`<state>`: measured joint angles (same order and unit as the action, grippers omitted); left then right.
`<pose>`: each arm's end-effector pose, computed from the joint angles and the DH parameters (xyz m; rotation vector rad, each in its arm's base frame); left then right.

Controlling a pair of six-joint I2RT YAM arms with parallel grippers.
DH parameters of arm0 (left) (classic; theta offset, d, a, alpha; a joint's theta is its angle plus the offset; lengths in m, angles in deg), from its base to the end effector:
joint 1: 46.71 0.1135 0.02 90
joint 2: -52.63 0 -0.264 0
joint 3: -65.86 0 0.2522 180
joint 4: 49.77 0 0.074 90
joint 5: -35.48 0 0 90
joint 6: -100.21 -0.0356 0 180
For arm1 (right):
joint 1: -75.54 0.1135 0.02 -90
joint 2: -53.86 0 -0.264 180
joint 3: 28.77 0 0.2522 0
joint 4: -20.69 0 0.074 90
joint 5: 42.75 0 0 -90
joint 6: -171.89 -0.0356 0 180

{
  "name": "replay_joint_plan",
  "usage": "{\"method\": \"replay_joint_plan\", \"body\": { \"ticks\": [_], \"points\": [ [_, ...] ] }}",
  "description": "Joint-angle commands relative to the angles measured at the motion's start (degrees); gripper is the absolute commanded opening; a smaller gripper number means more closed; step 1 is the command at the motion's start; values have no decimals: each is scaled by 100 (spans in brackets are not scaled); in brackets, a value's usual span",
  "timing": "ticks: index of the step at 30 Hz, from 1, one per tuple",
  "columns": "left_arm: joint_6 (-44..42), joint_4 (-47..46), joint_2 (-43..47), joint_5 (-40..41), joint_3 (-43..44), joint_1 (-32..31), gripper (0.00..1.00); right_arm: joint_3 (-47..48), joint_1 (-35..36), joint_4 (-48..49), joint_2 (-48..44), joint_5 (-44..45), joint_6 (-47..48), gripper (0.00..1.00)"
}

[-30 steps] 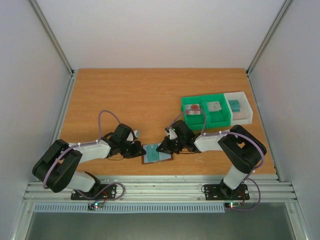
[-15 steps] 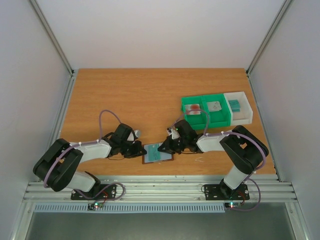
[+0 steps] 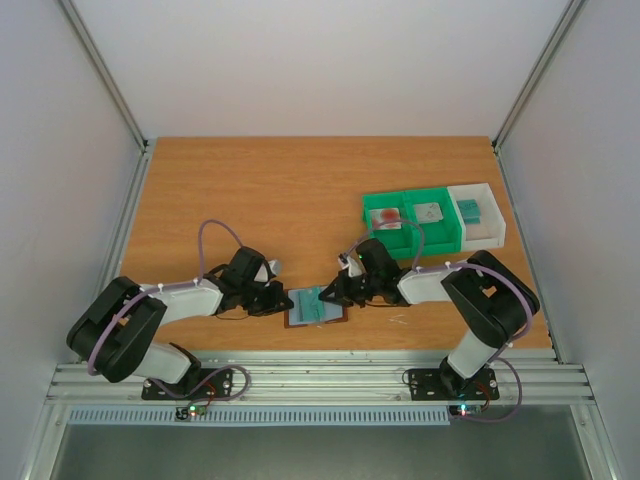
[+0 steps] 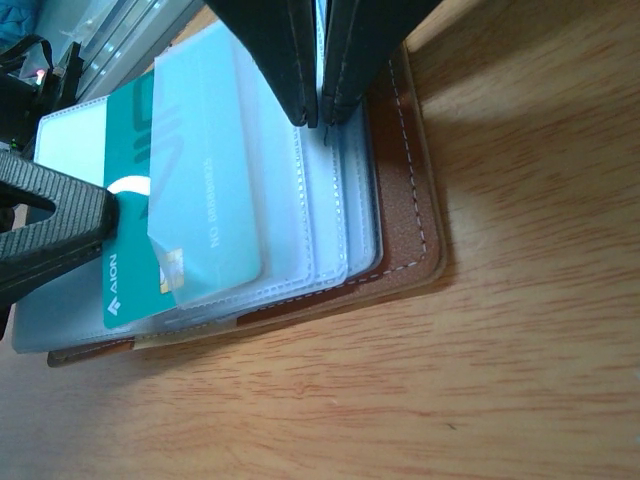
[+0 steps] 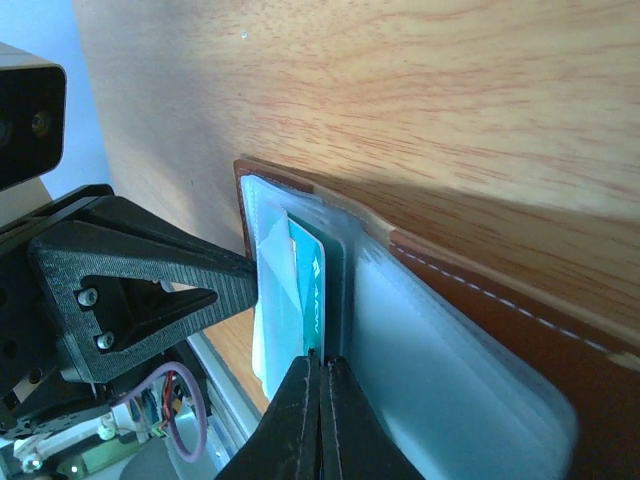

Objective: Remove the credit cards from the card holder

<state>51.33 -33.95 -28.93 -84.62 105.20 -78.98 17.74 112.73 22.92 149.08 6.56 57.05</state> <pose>0.1794 -0.1344 0.1163 -0.0011 2.8117 -1.0841 0.2090 0.1877 0.1137 -0.6439 2.4730 1.3233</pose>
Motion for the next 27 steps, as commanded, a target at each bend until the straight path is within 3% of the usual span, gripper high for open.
{"method": "replay_joint_plan", "body": {
  "ticks": [1,7,13,17,21,27],
  "points": [
    [-92,801,-271,699,-201,-16,6,-143,-157,6,-218,-77,-33,1],
    [-81,864,-167,679,-190,-16,7,-102,-210,-419,-517,-86,162,1],
    [-65,966,29,454,-55,-16,11,191,-214,-1509,-1029,140,680,1],
    [-108,1538,566,311,329,-16,23,650,-219,-2739,-1486,169,1352,1],
    [-355,2358,1396,339,857,-16,44,1010,-213,-3541,-1786,-81,1892,1],
    [-857,3273,2278,-145,1620,-16,62,1143,-188,-3832,-2203,-987,2248,1]
  ]
}}
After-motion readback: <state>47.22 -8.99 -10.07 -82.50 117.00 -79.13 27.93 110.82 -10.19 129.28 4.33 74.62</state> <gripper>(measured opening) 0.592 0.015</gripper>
